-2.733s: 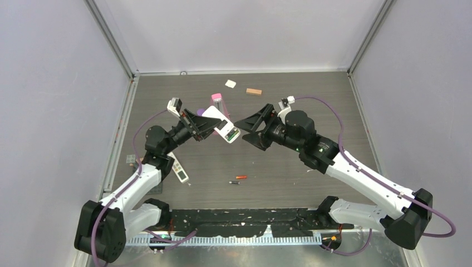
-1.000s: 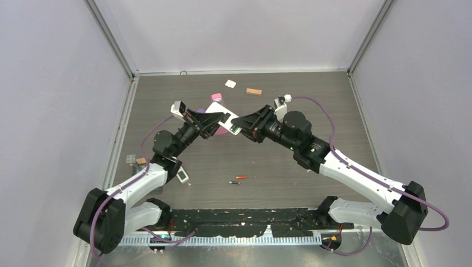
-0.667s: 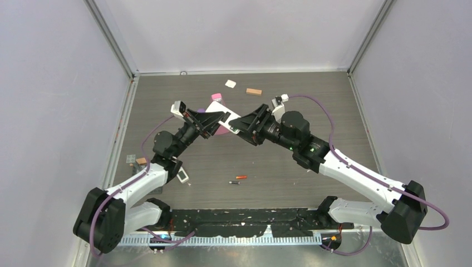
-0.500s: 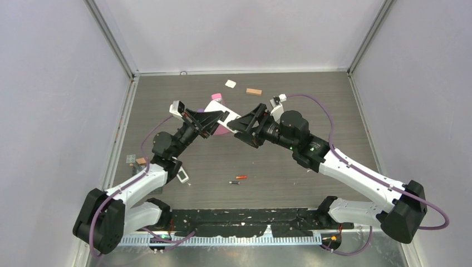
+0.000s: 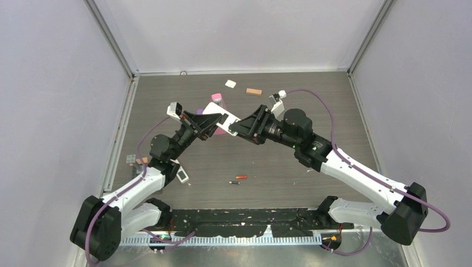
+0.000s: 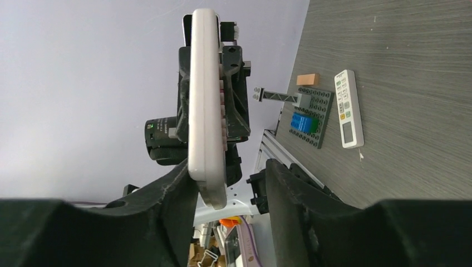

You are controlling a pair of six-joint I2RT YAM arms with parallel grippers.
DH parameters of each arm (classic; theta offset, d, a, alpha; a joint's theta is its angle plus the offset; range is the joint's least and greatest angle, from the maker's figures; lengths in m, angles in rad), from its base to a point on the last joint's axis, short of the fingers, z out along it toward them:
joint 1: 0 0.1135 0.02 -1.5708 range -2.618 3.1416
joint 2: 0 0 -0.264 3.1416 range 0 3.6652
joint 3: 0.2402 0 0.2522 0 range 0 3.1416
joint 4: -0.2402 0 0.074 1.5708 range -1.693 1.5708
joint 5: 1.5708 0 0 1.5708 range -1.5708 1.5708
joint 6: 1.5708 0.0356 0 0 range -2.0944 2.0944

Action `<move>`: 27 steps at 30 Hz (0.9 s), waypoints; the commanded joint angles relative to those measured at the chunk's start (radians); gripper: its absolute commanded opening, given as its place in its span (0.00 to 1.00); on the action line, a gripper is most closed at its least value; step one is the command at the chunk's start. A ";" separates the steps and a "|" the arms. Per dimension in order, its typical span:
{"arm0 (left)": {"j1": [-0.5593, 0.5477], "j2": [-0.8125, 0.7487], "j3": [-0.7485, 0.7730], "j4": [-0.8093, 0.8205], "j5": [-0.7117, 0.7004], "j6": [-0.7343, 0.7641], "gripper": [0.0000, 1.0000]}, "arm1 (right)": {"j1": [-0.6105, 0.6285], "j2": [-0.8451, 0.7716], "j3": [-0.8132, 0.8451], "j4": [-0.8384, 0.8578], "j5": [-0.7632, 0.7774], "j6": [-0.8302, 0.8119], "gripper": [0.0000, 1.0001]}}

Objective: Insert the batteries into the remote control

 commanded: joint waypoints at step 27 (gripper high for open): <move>0.067 -0.117 0.015 -0.192 0.072 0.240 0.00 | -0.176 -0.042 0.097 -0.047 -0.009 -0.153 0.80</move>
